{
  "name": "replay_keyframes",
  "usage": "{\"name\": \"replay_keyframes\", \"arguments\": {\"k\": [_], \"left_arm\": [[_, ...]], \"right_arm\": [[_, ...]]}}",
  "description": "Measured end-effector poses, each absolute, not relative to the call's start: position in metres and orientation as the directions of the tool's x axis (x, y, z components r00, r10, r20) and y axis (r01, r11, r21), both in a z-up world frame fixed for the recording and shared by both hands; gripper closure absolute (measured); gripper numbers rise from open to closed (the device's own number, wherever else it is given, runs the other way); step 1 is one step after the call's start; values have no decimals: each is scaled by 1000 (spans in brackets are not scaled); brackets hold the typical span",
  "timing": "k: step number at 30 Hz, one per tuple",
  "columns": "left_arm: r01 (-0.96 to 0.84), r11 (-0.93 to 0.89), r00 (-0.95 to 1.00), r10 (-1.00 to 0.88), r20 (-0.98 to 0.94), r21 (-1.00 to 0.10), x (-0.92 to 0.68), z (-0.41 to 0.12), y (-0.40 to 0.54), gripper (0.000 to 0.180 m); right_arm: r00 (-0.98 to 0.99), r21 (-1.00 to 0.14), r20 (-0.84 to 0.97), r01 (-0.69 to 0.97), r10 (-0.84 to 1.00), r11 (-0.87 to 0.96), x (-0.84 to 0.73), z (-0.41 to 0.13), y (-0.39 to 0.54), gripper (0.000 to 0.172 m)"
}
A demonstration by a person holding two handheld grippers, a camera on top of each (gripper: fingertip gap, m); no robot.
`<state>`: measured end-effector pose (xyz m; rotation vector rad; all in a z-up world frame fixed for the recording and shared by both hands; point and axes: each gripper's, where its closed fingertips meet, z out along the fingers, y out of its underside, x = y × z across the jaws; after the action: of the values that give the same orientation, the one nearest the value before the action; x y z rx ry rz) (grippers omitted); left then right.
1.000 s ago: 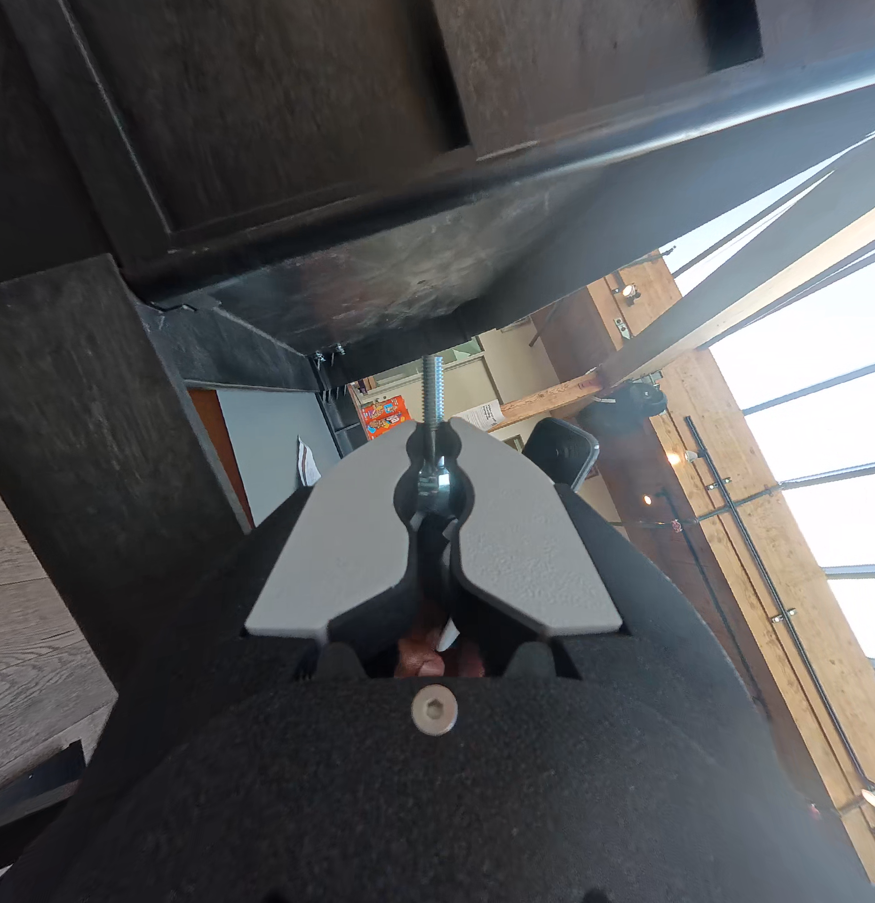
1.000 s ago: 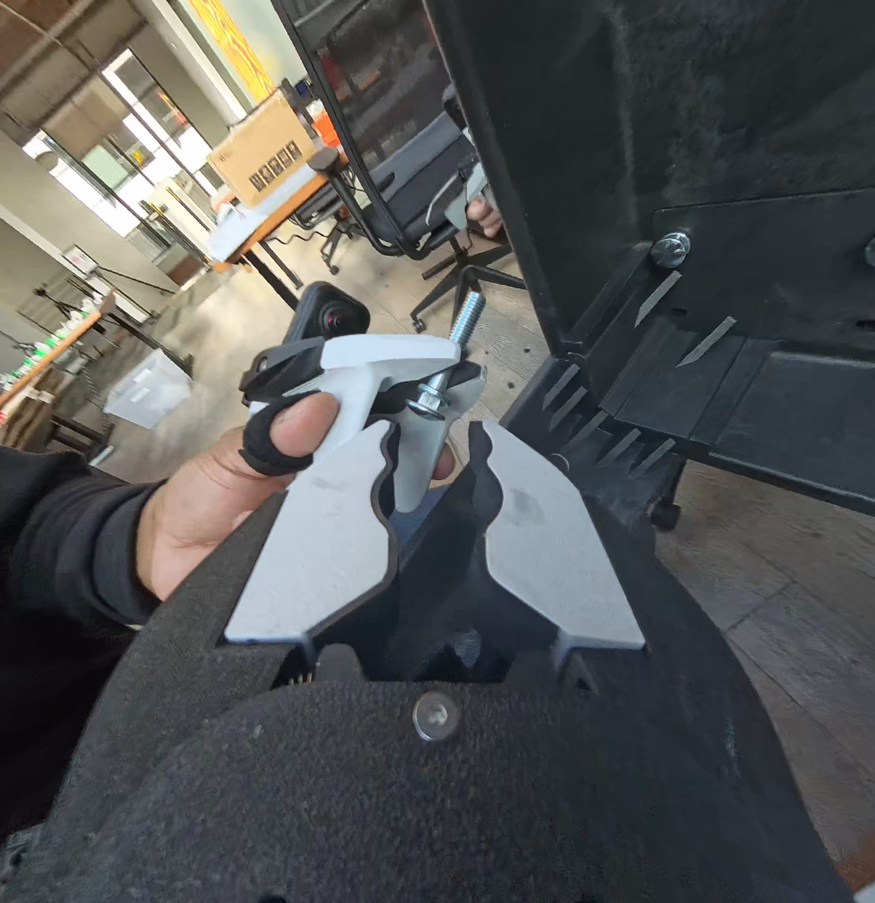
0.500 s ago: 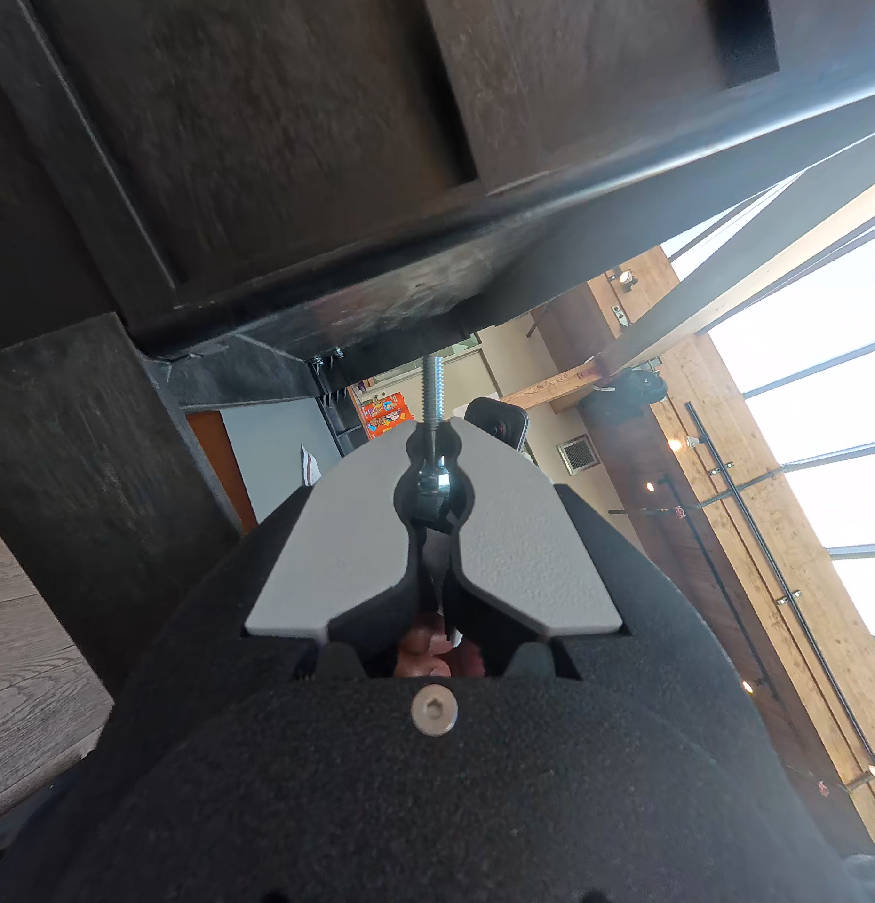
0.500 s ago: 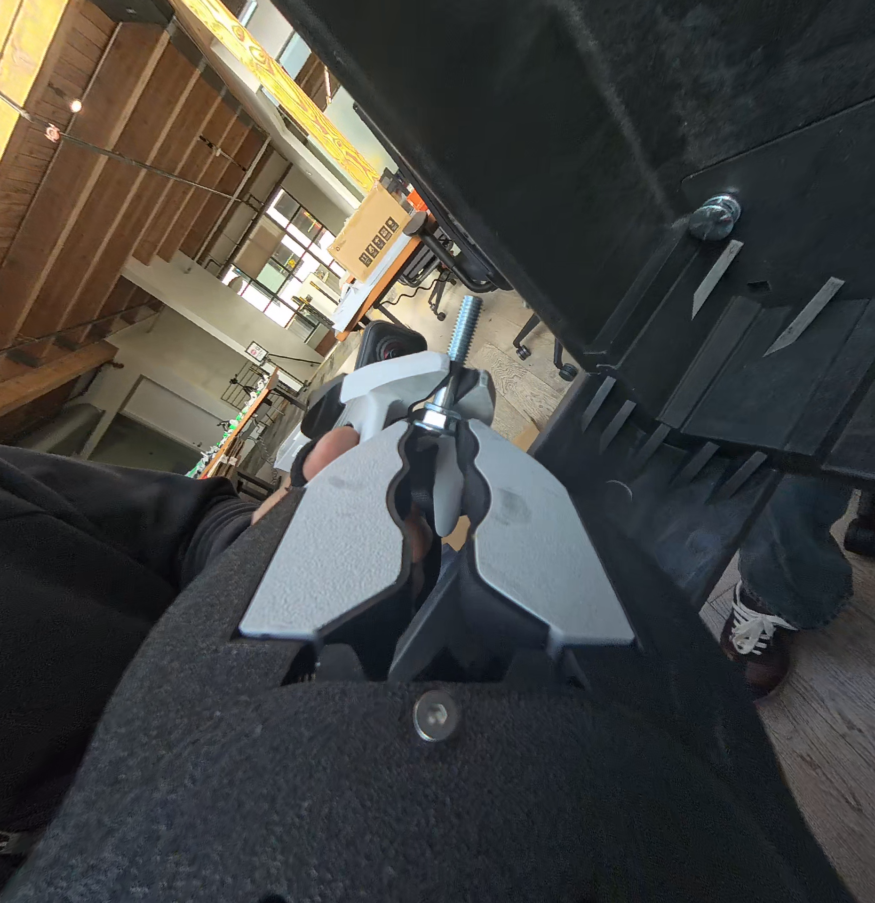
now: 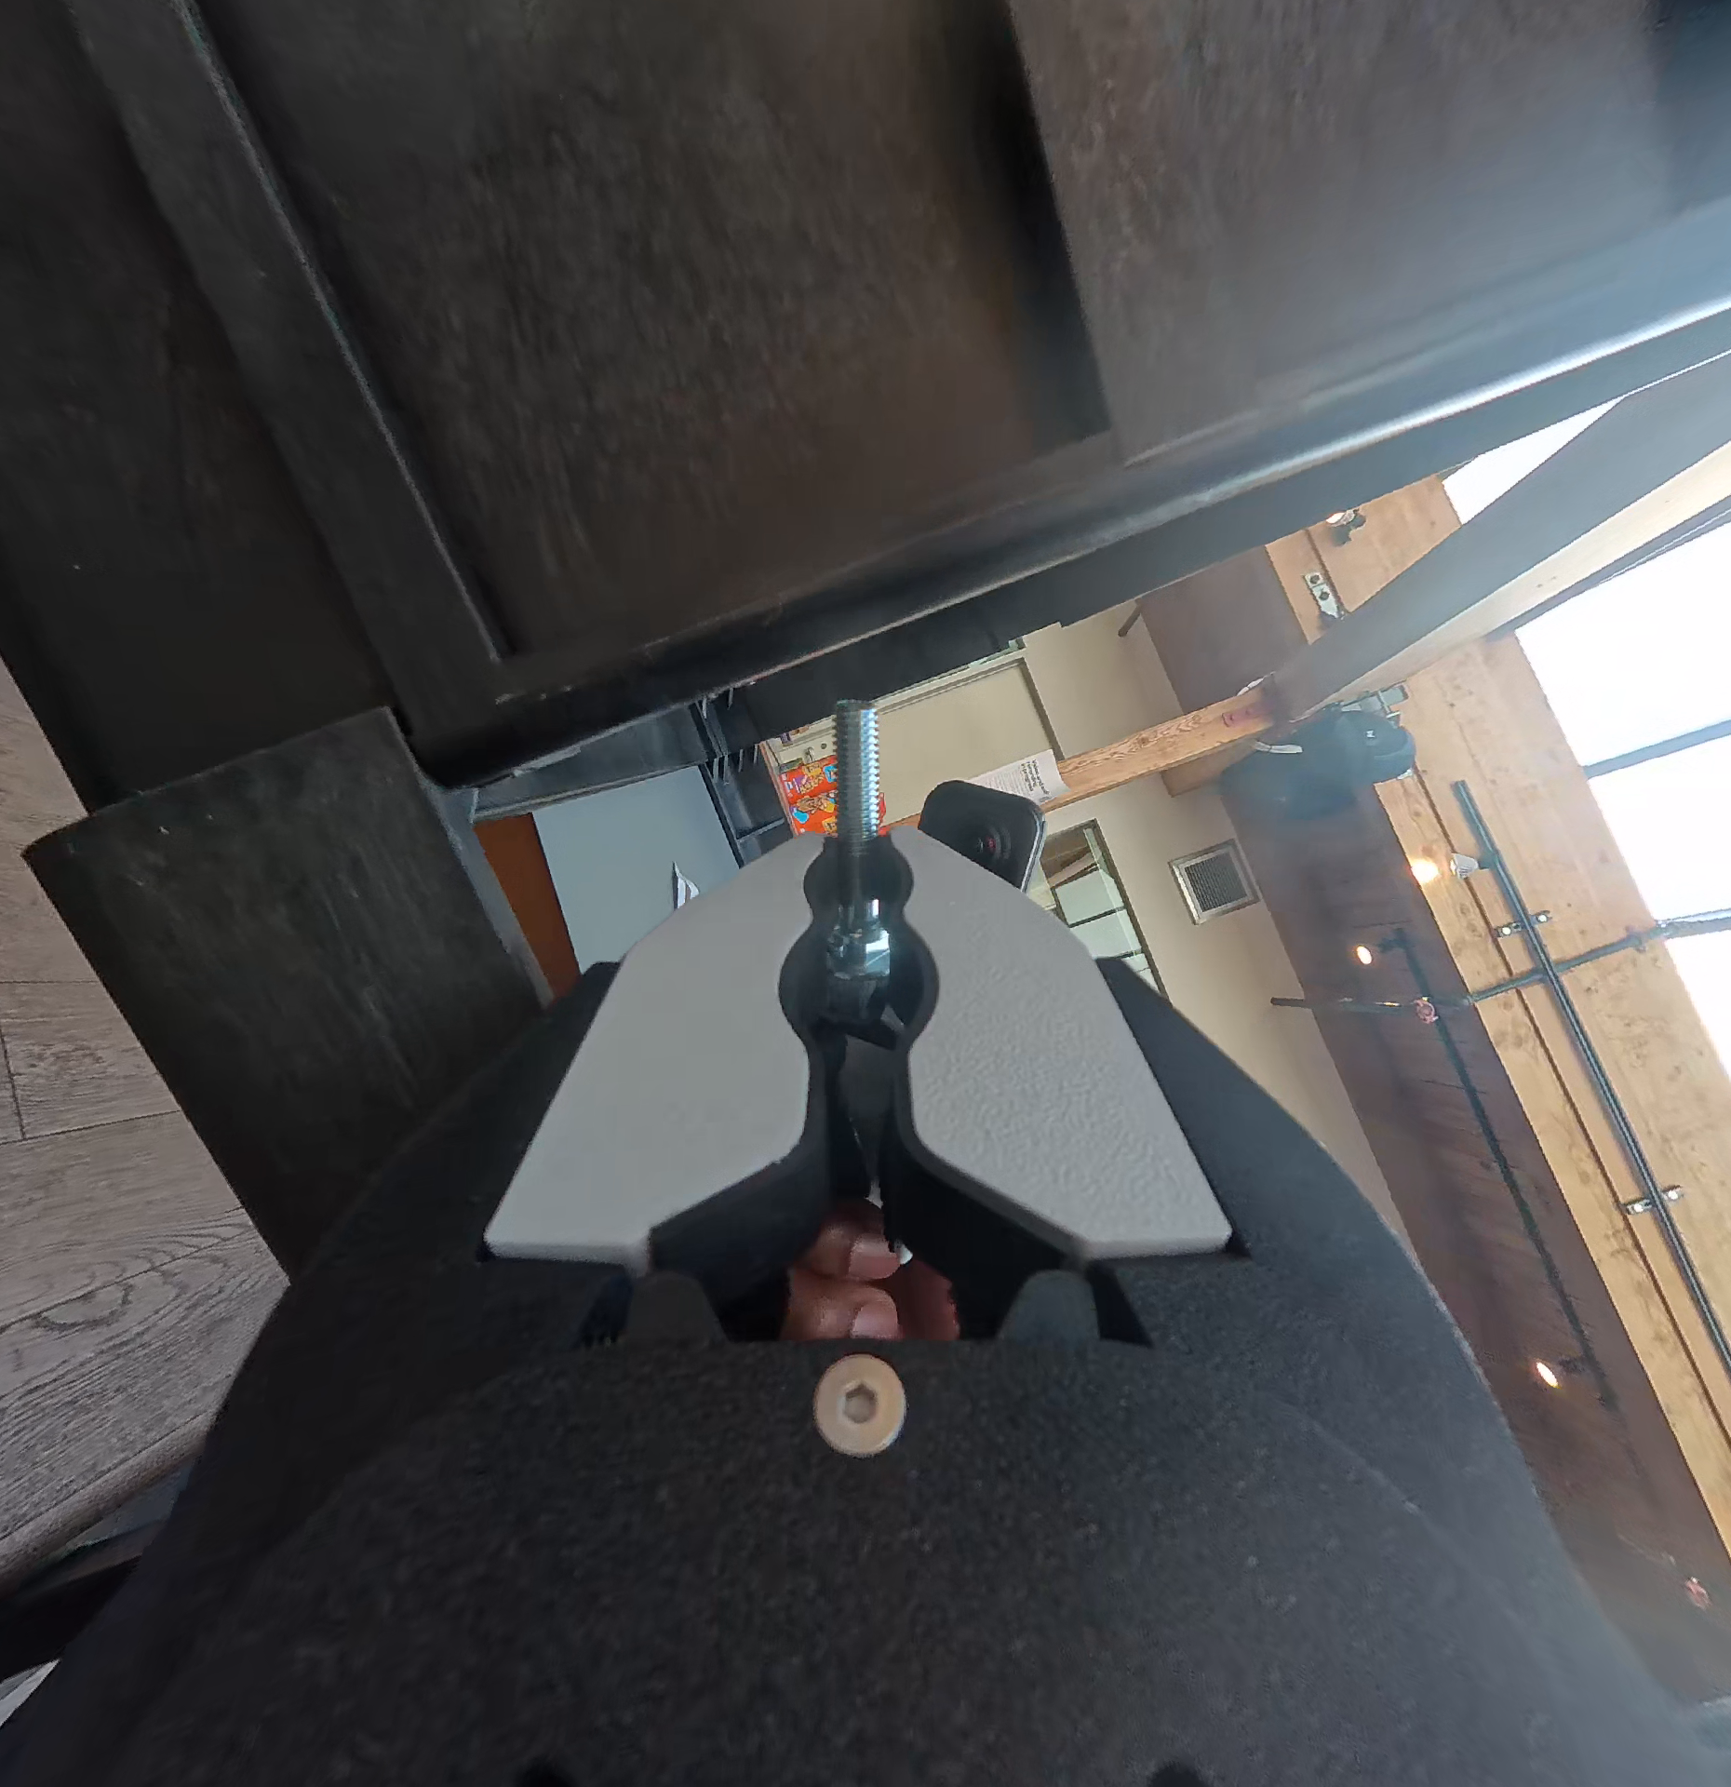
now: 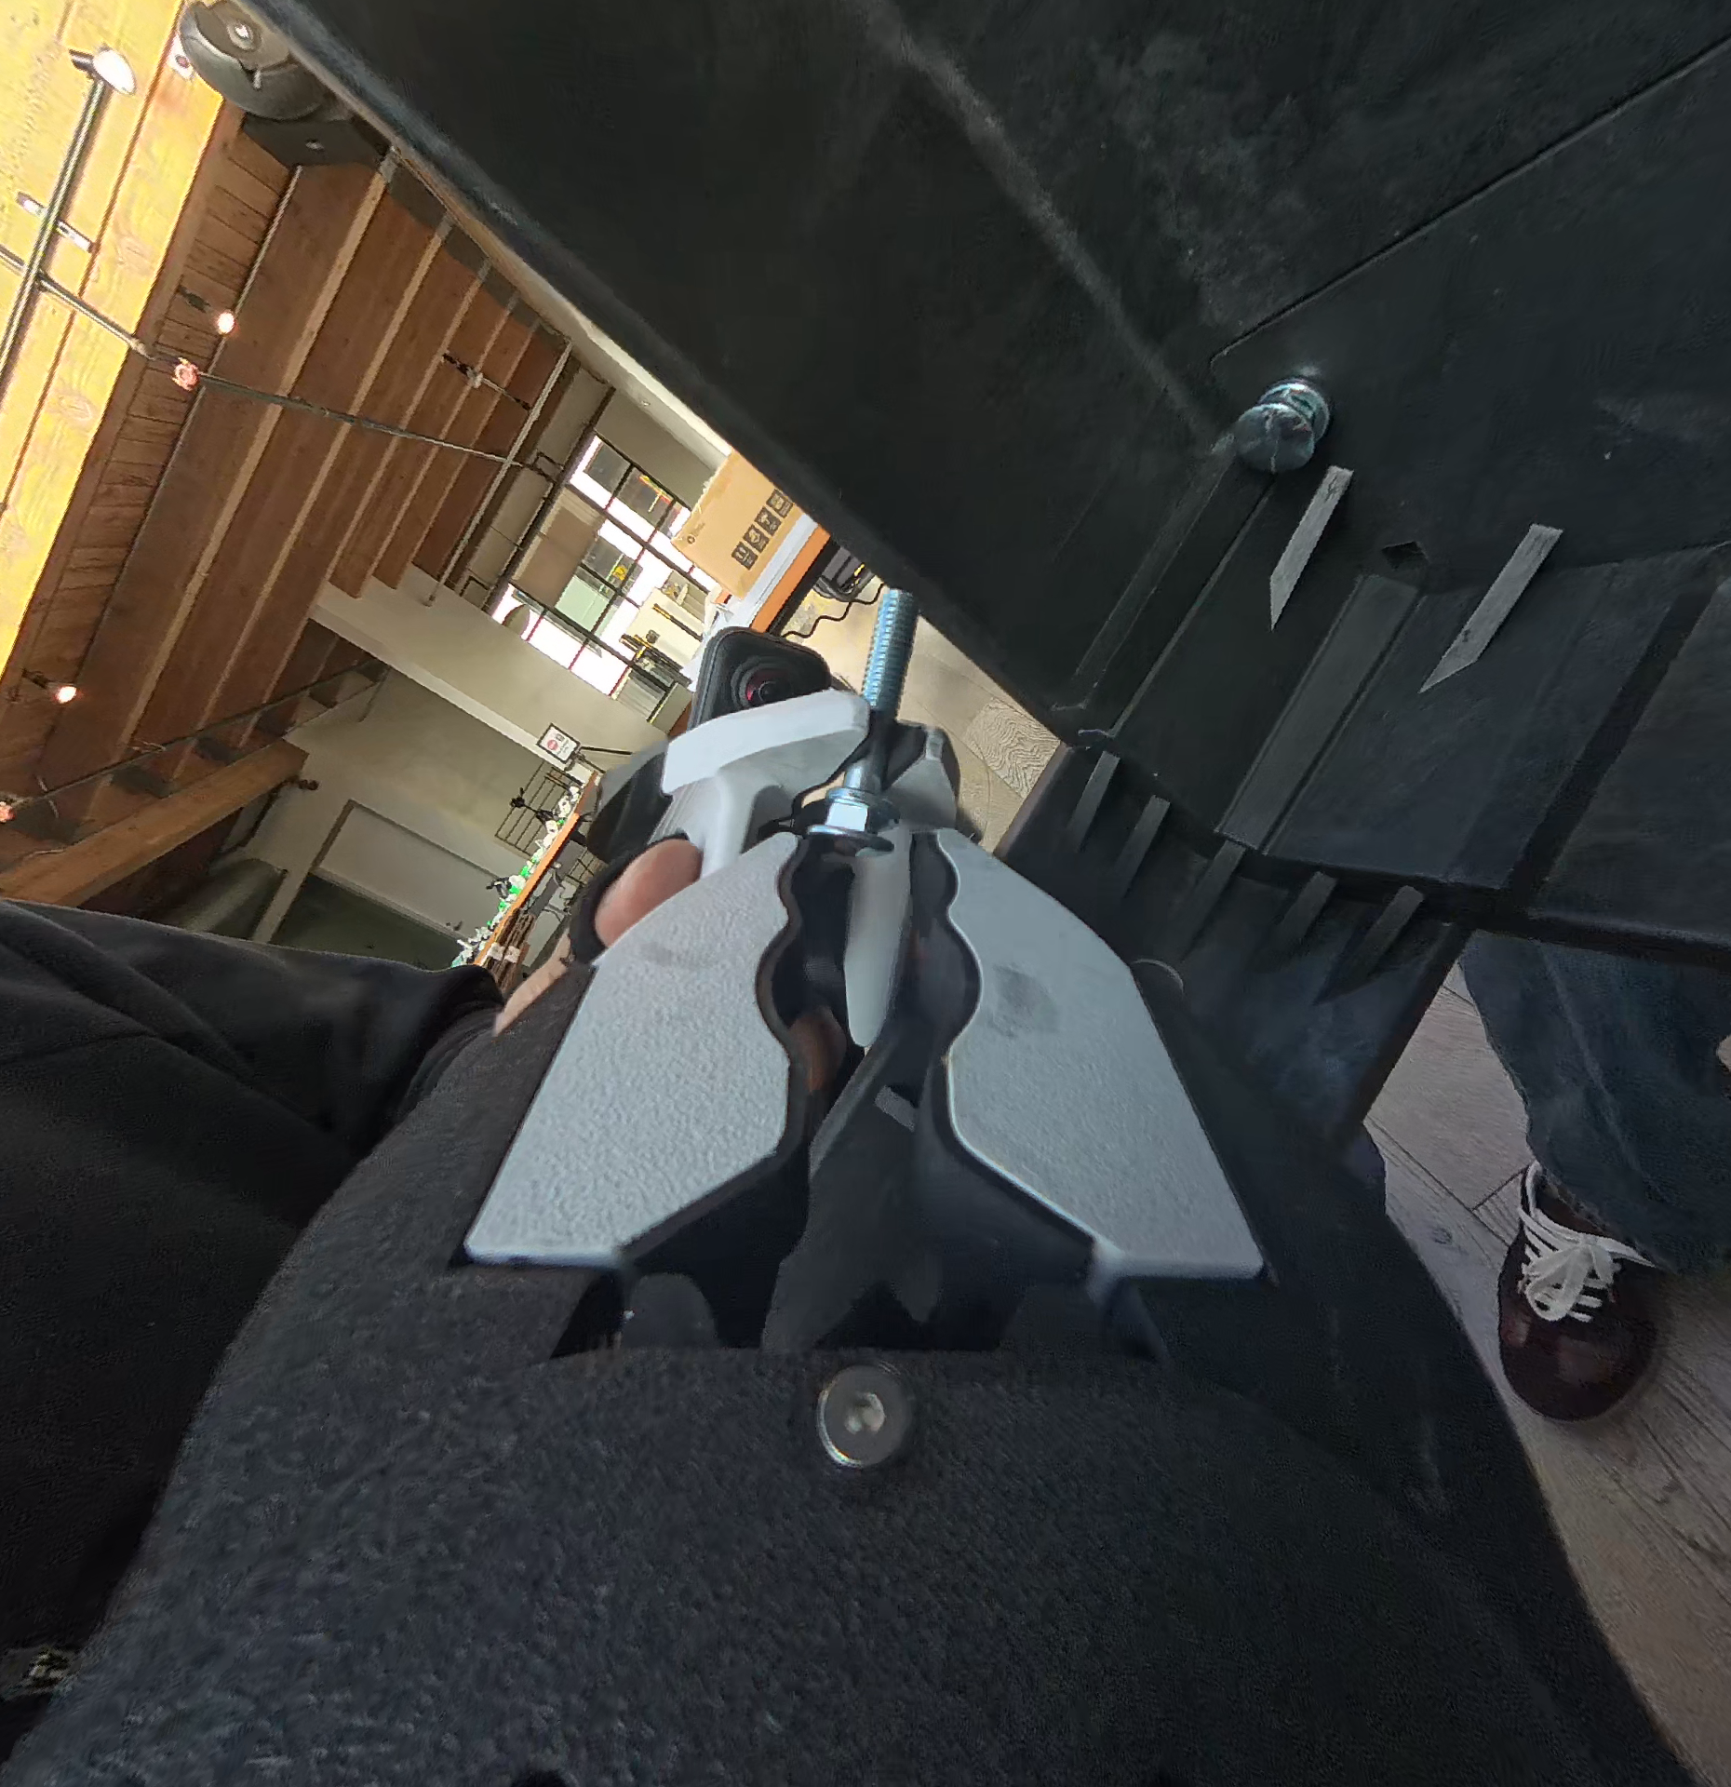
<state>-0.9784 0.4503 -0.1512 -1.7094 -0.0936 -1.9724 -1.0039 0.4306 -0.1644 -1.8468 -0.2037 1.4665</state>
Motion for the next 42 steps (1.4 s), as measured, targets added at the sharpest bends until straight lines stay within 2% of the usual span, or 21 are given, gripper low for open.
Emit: {"name": "replay_keyframes", "arguments": {"k": [3,6,13,24,30,42], "left_arm": [[433,-850,-41,-352,935,-301,-978,-152,450,173],[426,-846,-22,-363,932,-319,-976,-152,449,174],[378,-856,7,-377,926,-351,-973,-154,448,173],[324,-867,18,-394,919,-378,-971,-155,446,174],[272,-854,76,-440,895,-443,-973,-157,448,170],[255,-822,147,-488,860,-510,-985,-157,457,168]], "right_arm": [[298,-617,-786,-336,541,-712,-1003,-163,430,150],[287,-614,-789,-336,543,-715,-1004,-163,429,156],[287,-612,-791,-352,540,-708,-1002,-163,429,156],[342,-639,-766,-322,544,-699,-1000,-165,429,155],[313,-594,-803,-366,507,-716,-996,-164,433,156],[354,-590,-804,-377,477,-714,-989,-173,441,156]]}}
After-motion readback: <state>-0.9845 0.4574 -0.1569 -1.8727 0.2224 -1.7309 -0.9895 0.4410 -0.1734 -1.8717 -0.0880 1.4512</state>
